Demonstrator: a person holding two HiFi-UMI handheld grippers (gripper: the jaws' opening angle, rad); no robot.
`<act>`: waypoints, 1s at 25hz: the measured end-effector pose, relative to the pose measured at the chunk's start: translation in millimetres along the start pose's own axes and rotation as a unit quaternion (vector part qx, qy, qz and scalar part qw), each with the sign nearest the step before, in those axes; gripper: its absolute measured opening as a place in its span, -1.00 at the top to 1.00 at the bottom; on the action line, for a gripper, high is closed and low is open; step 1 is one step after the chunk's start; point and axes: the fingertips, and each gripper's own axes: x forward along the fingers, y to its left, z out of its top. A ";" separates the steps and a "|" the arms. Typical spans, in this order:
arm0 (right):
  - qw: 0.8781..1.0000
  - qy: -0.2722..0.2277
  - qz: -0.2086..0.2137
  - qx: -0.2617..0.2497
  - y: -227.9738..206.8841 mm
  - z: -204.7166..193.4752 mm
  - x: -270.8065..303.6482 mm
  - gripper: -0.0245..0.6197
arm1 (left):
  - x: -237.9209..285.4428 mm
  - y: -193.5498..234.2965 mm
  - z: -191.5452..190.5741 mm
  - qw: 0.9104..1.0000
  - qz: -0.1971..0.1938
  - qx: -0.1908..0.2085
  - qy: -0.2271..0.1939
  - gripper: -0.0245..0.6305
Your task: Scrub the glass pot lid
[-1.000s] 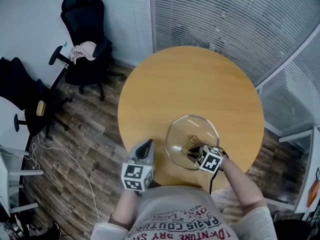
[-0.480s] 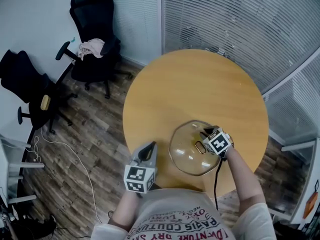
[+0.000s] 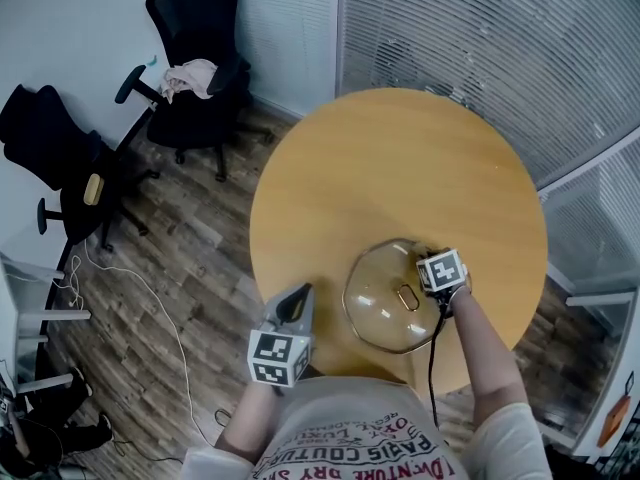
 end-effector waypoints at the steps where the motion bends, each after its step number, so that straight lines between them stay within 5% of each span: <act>1: 1.000 -0.001 -0.002 0.002 -0.5 2.6 2.2 0.72 | 2.5 0.3 -1.5 1.000 0.001 -0.001 0.001 0.90; 20: 0.994 0.038 0.028 -0.097 65.0 35.7 22.5 0.72 | -1.0 26.2 -12.0 1.000 0.009 -0.027 -0.003 0.90; 25: 0.986 0.045 0.005 -0.160 78.2 46.6 24.2 0.72 | -11.0 38.3 -22.7 0.999 0.022 -0.041 -0.004 0.90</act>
